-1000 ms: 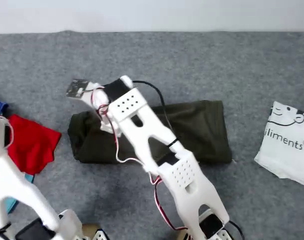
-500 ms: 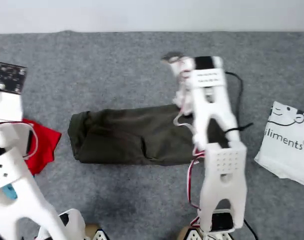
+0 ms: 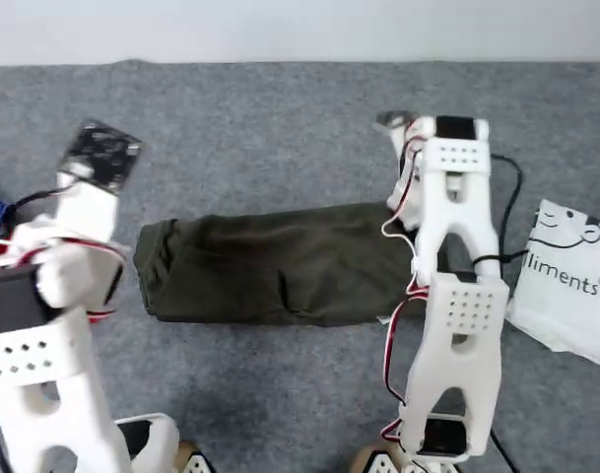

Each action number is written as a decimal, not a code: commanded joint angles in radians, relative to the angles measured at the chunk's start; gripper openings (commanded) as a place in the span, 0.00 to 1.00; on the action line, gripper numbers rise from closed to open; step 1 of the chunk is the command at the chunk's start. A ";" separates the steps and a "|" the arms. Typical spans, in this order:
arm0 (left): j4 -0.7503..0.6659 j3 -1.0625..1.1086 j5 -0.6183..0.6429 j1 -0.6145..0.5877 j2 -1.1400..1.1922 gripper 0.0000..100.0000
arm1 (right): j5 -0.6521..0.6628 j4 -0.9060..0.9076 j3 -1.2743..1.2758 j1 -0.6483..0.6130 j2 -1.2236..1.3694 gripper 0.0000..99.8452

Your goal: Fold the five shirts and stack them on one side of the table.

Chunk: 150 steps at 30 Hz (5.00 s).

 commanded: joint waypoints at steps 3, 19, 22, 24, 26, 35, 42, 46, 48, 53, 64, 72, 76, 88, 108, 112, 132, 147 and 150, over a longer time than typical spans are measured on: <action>0.008 -0.010 0.121 0.213 0.018 0.01 | -0.052 0.044 -0.058 0.117 -0.259 0.01; 0.008 -0.334 0.256 0.391 0.563 0.01 | -0.227 0.044 0.436 0.180 -0.746 0.01; 0.029 -0.364 0.256 0.272 0.548 0.01 | -0.262 0.039 0.658 0.116 -0.802 0.01; 0.028 -0.364 0.250 0.170 0.491 0.01 | -0.267 0.016 0.758 0.071 -0.820 0.01; 0.028 -0.360 0.210 0.074 0.436 0.01 | -0.270 -0.031 0.844 0.038 -0.829 0.02; 0.028 -0.358 0.054 -0.347 0.307 0.01 | -0.482 -0.332 1.034 0.016 -0.820 0.31; 0.028 -0.317 0.009 -0.525 0.298 0.01 | -0.506 -0.559 1.112 0.016 -0.783 0.34; 0.028 -0.317 0.003 -0.586 0.302 0.01 | -0.506 -0.611 1.096 0.015 -0.677 0.34; 0.028 -0.317 -0.003 -0.600 0.299 0.01 | -0.509 -0.610 1.063 0.004 -0.622 0.34; 0.028 -0.317 -0.003 -0.603 0.298 0.01 | -0.514 -0.608 0.991 -0.013 -0.498 0.33; 0.028 -0.317 -0.003 -0.603 0.301 0.01 | -0.514 -0.487 0.769 -0.035 -0.266 0.17; 0.026 -0.317 -0.003 -0.598 0.307 0.01 | -0.505 -0.340 0.617 -0.031 -0.226 0.01; 0.026 -0.317 -0.003 -0.597 0.307 0.01 | -0.431 -0.260 0.511 -0.024 -0.228 0.01; 0.026 -0.317 -0.003 -0.597 0.298 0.01 | -0.120 -0.199 0.322 0.288 -0.225 0.01; 0.026 -0.321 0.003 -0.597 0.296 0.01 | -0.097 0.044 0.193 -0.124 -0.343 0.01; 0.026 -0.320 0.005 -0.597 0.296 0.01 | -0.153 0.044 0.227 -0.245 -0.409 0.01; 0.026 -0.223 0.000 -0.597 0.173 0.01 | -0.273 -0.111 0.224 -0.642 -0.317 0.01; 0.026 -0.097 0.003 -0.603 0.172 0.01 | -0.269 -0.179 0.216 -0.751 -0.211 0.19; 0.025 -0.099 0.003 -0.603 0.172 0.01 | -0.272 -0.142 0.144 -0.797 -0.243 0.26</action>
